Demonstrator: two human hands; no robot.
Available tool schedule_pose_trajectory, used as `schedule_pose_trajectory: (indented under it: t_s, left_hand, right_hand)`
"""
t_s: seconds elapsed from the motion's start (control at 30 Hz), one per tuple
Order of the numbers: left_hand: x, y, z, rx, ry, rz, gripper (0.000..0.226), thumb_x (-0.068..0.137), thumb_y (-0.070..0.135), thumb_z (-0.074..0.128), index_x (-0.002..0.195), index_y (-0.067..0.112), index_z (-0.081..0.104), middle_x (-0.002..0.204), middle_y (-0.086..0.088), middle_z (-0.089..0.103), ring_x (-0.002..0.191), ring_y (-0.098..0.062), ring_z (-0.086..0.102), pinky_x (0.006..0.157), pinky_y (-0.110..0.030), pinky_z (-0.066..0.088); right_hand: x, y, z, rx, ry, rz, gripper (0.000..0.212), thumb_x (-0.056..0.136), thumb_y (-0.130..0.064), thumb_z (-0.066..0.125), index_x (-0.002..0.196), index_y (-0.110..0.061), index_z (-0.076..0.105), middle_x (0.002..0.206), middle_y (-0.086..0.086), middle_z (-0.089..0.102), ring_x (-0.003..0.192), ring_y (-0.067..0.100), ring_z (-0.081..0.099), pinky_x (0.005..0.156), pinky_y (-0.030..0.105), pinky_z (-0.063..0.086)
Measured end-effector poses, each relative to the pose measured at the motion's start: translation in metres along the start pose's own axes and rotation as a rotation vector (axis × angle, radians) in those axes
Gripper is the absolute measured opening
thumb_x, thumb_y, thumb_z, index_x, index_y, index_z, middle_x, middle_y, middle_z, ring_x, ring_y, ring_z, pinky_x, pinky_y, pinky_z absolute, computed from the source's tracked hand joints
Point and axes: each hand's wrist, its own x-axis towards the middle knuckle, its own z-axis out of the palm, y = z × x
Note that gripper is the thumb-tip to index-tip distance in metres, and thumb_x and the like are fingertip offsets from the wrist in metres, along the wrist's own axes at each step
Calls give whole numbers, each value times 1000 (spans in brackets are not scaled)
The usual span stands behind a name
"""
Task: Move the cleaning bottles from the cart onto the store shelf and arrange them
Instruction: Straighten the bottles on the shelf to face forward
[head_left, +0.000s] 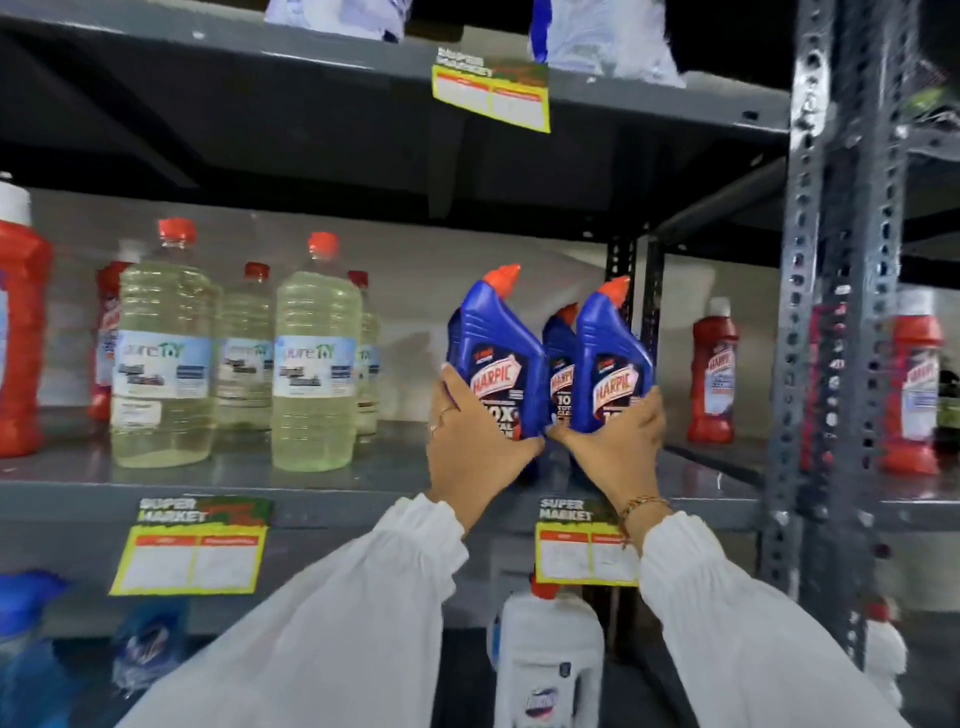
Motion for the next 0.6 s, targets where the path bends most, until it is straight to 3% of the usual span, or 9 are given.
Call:
schedule_pose_trajectory:
  t_s: [0.2, 0.6]
  left_hand:
    - [0, 2, 17, 89, -3, -112, 138, 59, 48, 82, 146, 12, -18, 144, -21, 30, 125, -42, 43, 98, -53, 41]
    - [3, -4, 16, 82, 1, -132, 133, 58, 41, 84, 146, 13, -11, 139, -23, 35, 123, -43, 45, 98, -53, 42]
  right_hand:
    - [12, 2, 7, -160, -91, 113, 127, 65, -33, 82, 146, -7, -12, 148, 28, 17, 131, 49, 28, 108, 58, 30]
    - [11, 9, 3, -138, -99, 71, 119, 69, -27, 79, 146, -9, -10, 145, 26, 23, 130, 47, 31, 107, 57, 34]
